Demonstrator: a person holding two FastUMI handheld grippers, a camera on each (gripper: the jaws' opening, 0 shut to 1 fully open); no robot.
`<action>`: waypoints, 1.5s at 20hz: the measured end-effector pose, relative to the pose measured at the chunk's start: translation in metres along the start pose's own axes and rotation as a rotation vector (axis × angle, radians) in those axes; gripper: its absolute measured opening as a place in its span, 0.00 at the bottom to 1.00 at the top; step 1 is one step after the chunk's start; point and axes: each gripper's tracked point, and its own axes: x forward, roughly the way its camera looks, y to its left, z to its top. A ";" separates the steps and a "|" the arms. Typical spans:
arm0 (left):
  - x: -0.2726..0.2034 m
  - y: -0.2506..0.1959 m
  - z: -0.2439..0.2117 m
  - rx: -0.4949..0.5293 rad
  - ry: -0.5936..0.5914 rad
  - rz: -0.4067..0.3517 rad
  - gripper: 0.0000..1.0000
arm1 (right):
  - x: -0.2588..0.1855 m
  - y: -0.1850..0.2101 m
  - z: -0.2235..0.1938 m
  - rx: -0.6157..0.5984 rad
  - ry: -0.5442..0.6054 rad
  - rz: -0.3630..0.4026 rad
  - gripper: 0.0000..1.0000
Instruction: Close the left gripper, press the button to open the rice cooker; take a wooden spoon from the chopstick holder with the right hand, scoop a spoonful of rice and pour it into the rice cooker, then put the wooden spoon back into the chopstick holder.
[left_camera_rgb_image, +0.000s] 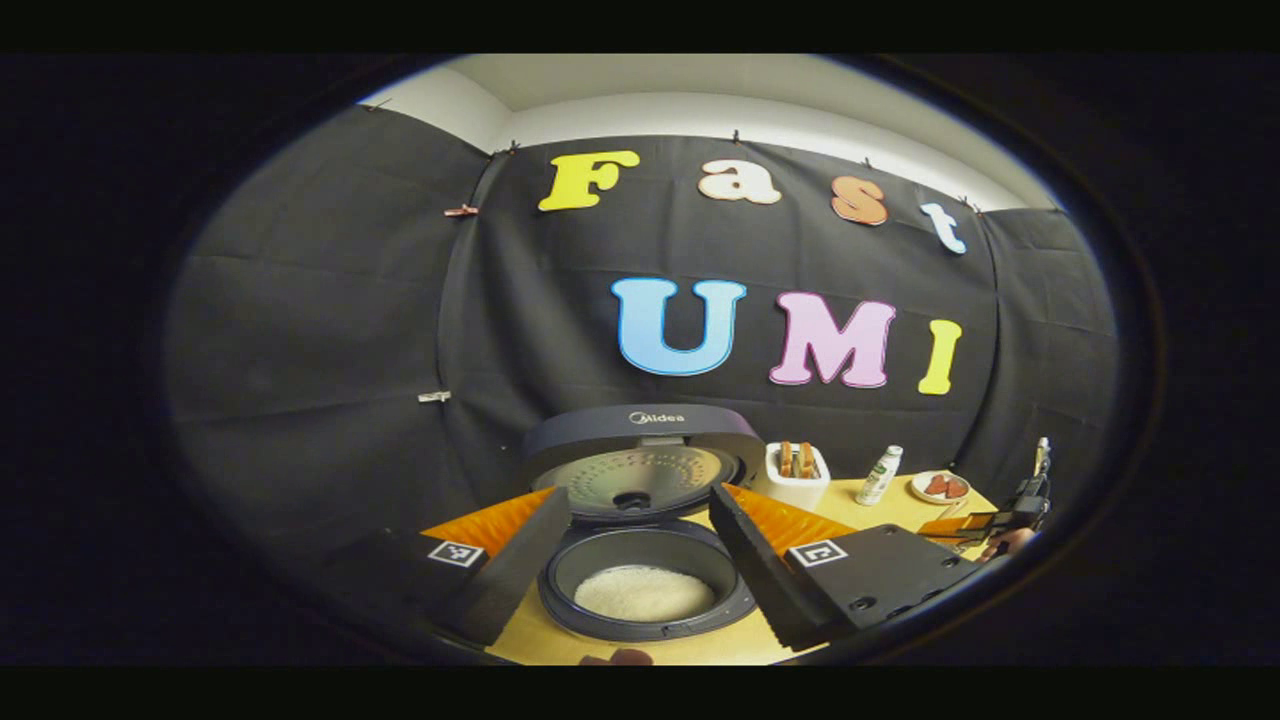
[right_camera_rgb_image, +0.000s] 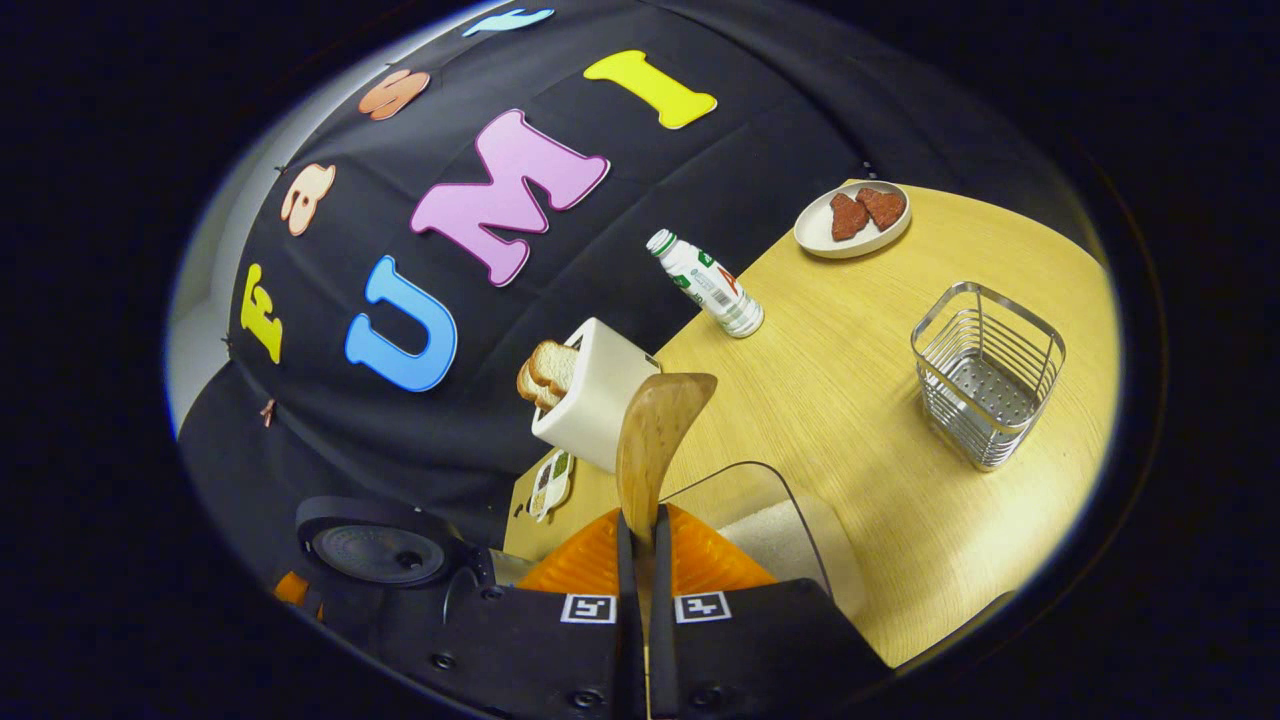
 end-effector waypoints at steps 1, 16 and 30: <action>-0.001 0.000 0.001 -0.002 0.001 -0.001 0.95 | -0.002 0.001 0.004 0.020 -0.007 0.012 0.06; -0.008 0.025 0.000 -0.018 -0.013 0.058 0.95 | -0.018 0.120 0.002 0.278 0.088 0.237 0.06; -0.020 0.075 -0.007 -0.055 -0.010 0.153 0.92 | 0.004 0.271 -0.092 0.033 0.211 0.384 0.06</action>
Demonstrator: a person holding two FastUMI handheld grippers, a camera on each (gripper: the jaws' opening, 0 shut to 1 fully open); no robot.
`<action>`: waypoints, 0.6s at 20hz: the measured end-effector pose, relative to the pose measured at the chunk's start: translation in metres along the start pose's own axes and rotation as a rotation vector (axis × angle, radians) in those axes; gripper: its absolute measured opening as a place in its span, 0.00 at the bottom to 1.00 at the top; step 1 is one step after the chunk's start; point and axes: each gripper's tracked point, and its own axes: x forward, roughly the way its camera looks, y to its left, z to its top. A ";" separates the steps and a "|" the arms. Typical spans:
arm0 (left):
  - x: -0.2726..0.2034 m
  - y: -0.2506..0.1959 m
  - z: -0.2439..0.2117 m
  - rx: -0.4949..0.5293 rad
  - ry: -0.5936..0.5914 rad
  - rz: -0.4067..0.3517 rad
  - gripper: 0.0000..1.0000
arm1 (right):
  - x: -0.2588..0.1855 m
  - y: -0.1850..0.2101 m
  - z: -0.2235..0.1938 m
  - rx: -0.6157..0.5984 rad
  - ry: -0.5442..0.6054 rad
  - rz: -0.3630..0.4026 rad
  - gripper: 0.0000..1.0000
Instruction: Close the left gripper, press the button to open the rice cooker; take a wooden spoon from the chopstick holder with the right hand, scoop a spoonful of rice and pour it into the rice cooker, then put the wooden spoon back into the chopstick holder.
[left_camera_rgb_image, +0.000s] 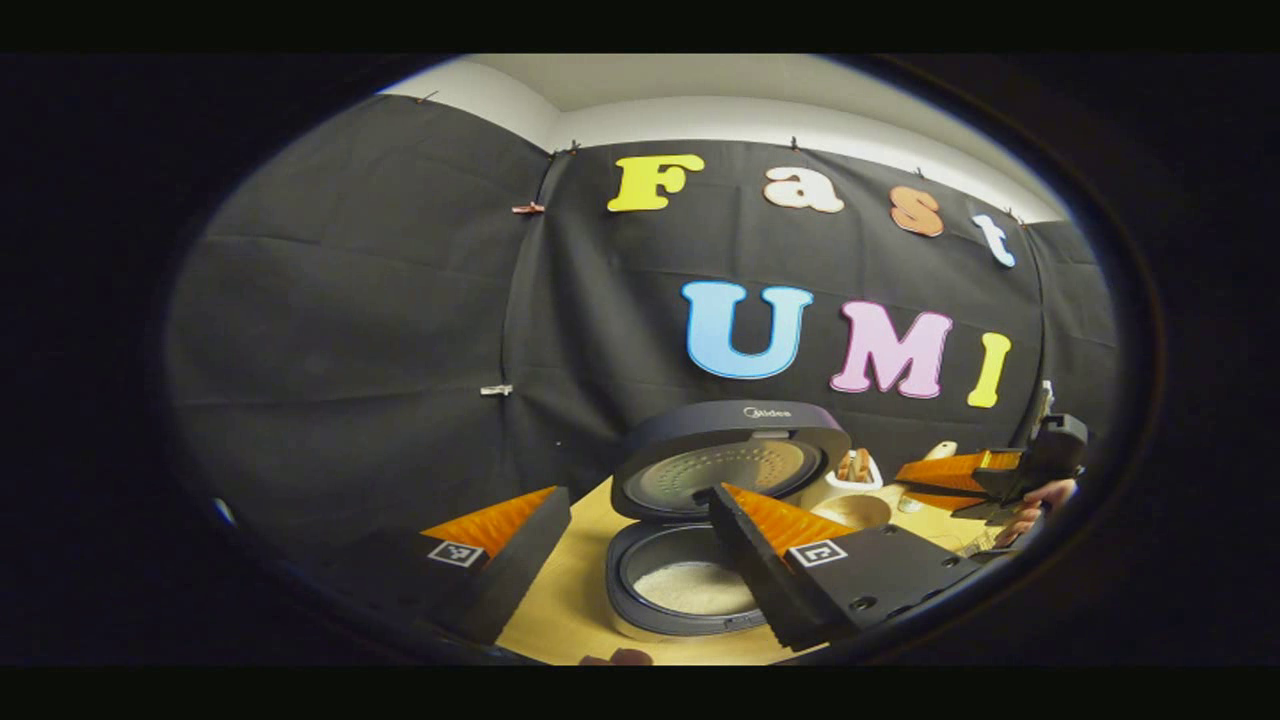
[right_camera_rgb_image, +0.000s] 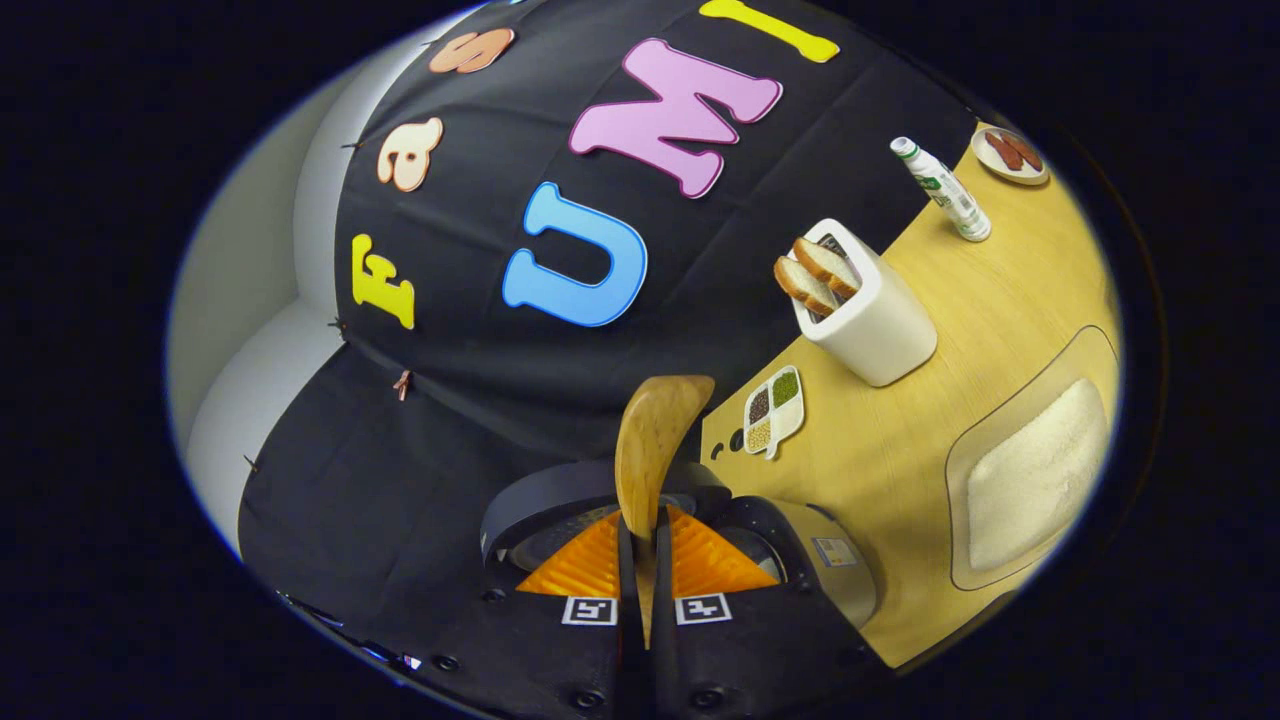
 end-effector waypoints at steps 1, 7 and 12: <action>0.000 0.001 -0.002 -0.001 0.002 0.004 0.92 | 0.004 0.005 -0.003 -0.026 -0.003 0.005 0.06; 0.003 0.013 -0.005 -0.016 0.007 0.020 0.92 | 0.022 0.032 -0.015 -0.266 -0.017 0.016 0.07; 0.011 0.016 -0.008 -0.030 0.014 0.023 0.95 | 0.027 0.040 -0.033 -0.496 -0.003 0.017 0.06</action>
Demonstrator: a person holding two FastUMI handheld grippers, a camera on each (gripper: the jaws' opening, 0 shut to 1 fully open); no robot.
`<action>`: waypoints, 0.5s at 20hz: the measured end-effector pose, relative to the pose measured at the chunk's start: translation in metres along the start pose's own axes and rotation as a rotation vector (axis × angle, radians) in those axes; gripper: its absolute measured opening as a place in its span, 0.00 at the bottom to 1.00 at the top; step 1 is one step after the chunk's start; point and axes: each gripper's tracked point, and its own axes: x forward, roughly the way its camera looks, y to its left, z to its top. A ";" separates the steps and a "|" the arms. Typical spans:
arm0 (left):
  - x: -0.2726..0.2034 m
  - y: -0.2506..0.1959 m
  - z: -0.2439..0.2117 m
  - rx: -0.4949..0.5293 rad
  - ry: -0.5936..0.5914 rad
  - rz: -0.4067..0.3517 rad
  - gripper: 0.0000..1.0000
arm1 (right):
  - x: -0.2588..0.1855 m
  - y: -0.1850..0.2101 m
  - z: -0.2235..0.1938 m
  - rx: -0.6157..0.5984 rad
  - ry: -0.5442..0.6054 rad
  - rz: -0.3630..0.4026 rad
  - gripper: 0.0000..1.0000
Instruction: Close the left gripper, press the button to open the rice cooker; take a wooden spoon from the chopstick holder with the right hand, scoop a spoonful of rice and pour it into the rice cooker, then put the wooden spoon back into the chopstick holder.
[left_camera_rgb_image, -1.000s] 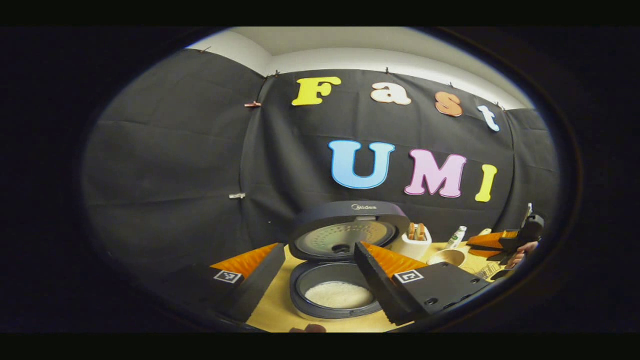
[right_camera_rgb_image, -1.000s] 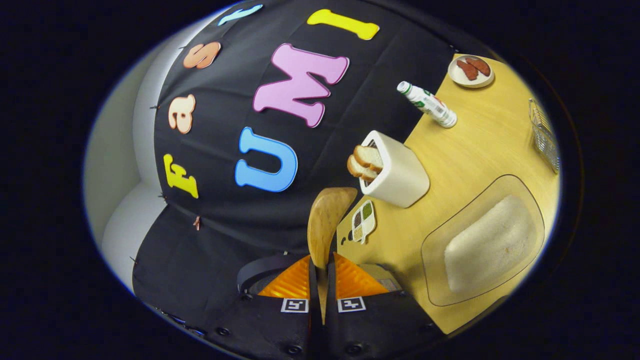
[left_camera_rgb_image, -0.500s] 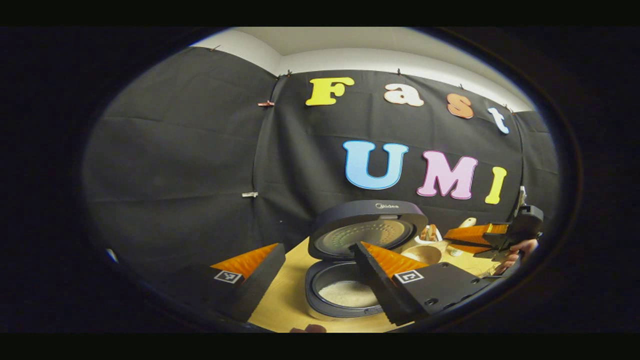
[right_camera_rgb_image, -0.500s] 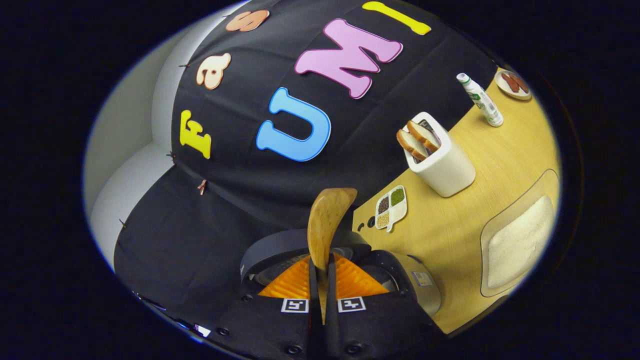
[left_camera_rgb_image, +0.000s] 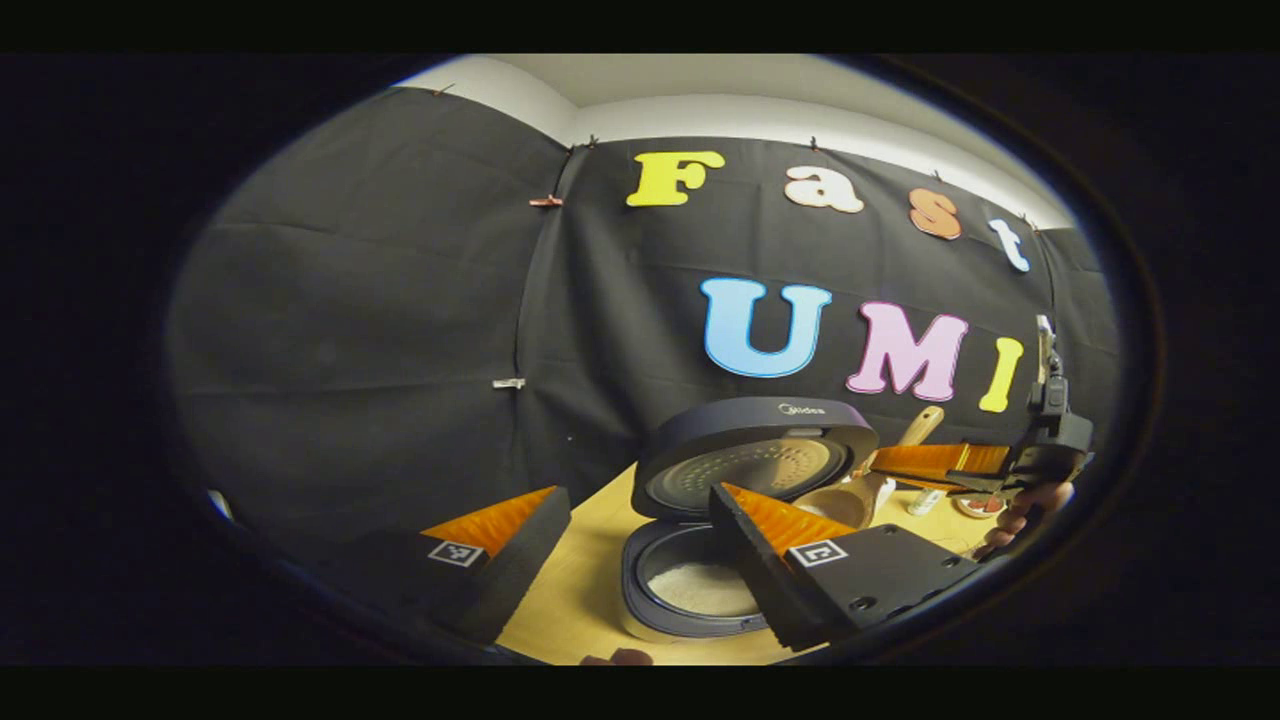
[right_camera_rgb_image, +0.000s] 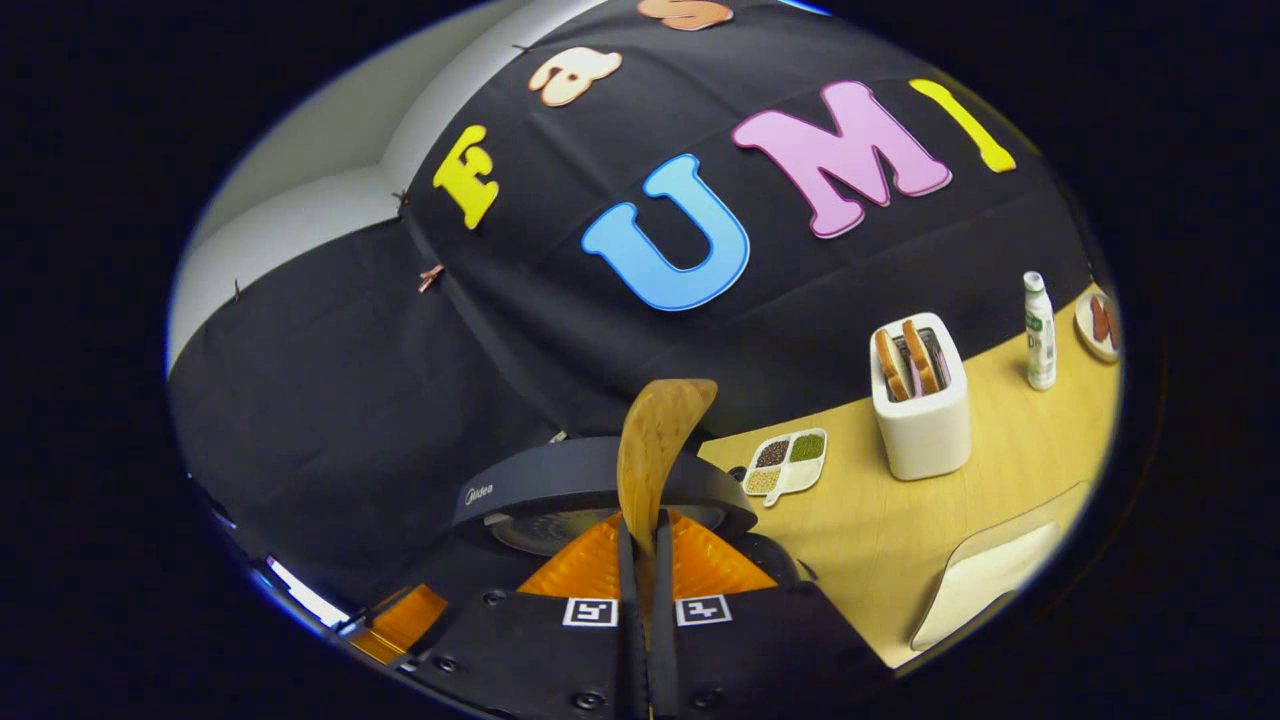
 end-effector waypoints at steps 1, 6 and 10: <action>0.002 0.000 -0.001 -0.003 0.000 0.001 0.92 | 0.002 0.002 -0.003 -0.033 0.001 0.006 0.06; 0.008 0.001 -0.005 -0.018 0.009 0.001 0.95 | 0.006 0.008 -0.010 -0.125 -0.001 0.025 0.06; 0.013 0.001 -0.007 -0.023 0.012 0.000 0.95 | 0.006 0.012 -0.008 -0.198 -0.019 0.040 0.06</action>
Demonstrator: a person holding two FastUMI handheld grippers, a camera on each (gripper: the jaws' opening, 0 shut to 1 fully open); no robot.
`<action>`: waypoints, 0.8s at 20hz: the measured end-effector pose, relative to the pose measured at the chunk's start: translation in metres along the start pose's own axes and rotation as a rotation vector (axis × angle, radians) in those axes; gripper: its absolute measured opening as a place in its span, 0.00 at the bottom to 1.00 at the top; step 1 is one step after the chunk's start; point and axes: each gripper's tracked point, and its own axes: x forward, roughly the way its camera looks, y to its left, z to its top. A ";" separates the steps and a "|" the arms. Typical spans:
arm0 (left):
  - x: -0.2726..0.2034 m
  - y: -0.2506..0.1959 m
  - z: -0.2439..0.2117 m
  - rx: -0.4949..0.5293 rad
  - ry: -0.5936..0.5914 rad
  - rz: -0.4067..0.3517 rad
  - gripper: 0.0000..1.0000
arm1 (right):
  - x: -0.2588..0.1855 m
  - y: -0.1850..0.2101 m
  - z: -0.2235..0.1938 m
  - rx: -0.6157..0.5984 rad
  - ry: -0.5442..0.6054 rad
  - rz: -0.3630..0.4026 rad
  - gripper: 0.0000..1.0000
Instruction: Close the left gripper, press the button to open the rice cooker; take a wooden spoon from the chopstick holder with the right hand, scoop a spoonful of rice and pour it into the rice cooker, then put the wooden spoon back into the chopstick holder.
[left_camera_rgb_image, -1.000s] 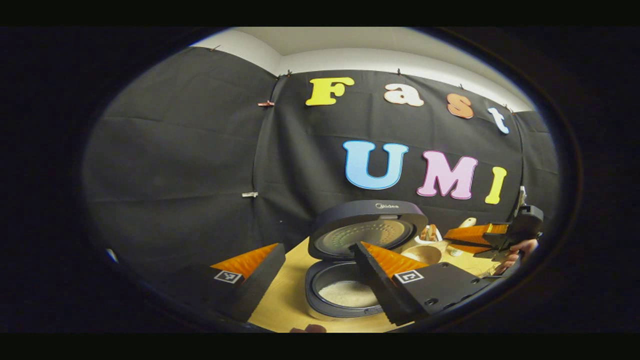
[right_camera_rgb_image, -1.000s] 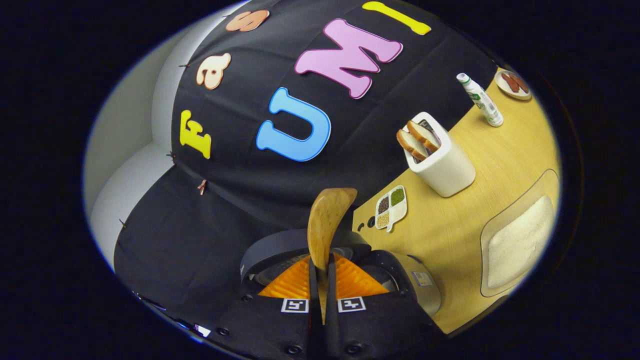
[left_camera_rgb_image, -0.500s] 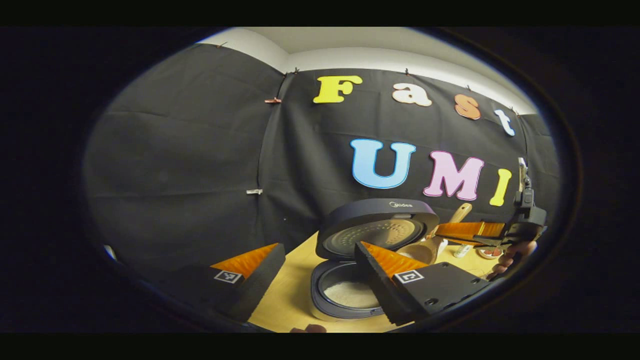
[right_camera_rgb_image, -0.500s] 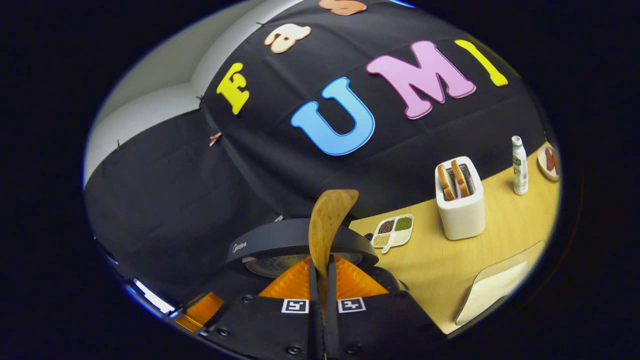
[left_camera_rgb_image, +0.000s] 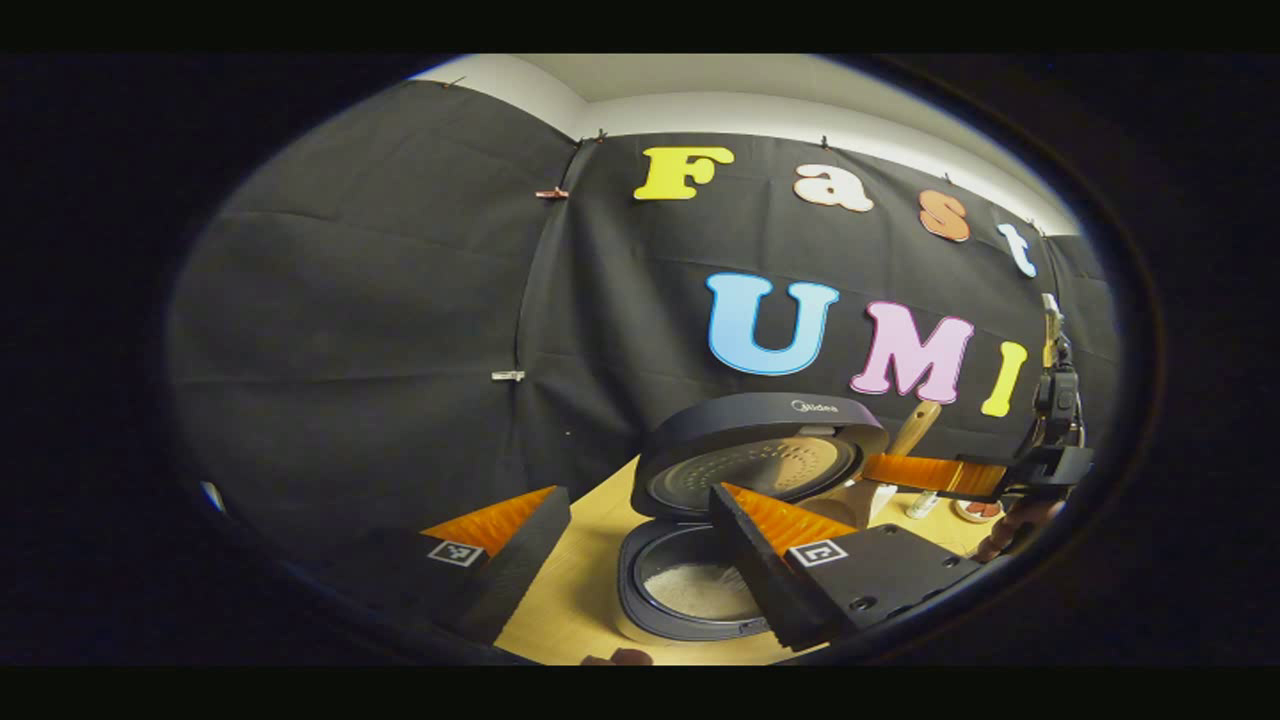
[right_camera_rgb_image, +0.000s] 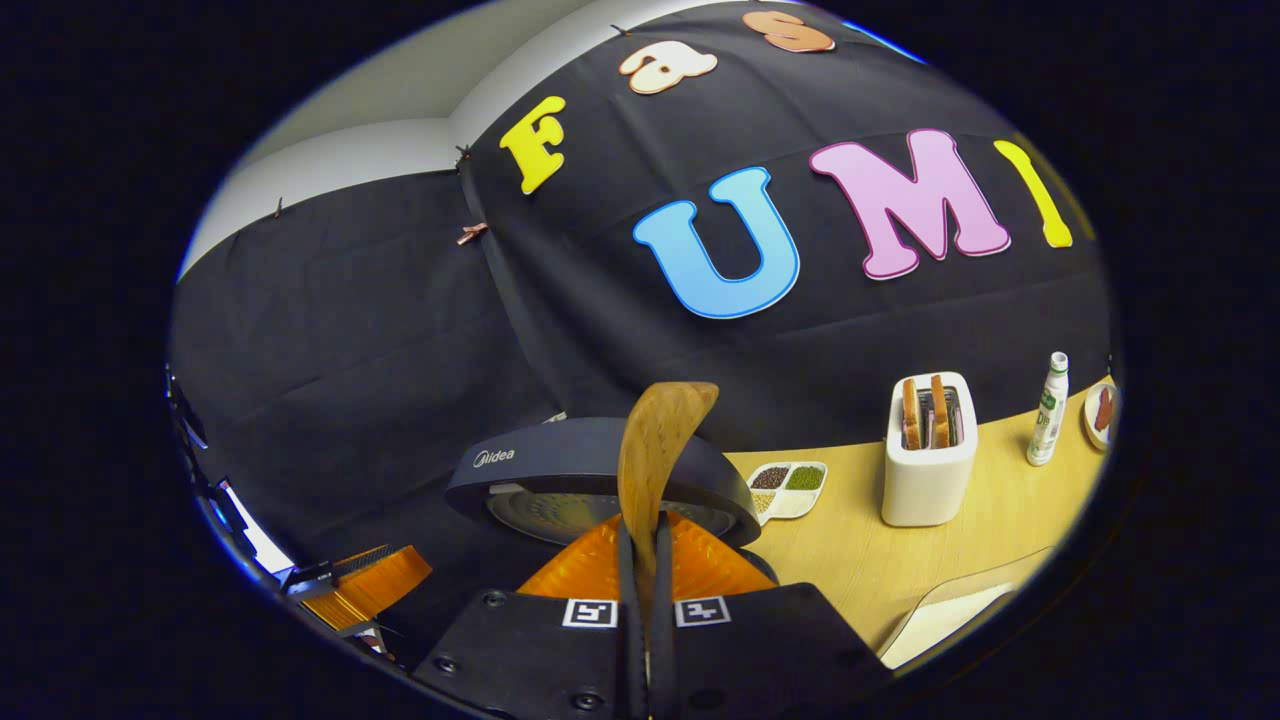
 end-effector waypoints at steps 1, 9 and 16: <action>0.002 0.000 0.000 -0.002 0.000 -0.001 0.95 | 0.001 0.002 0.001 -0.019 -0.006 0.007 0.06; 0.009 0.004 -0.004 -0.007 0.011 0.000 0.95 | -0.005 0.019 -0.009 -0.191 -0.014 0.060 0.06; 0.005 0.010 -0.010 -0.013 0.025 0.008 0.95 | -0.007 0.030 -0.016 -0.310 -0.033 0.118 0.06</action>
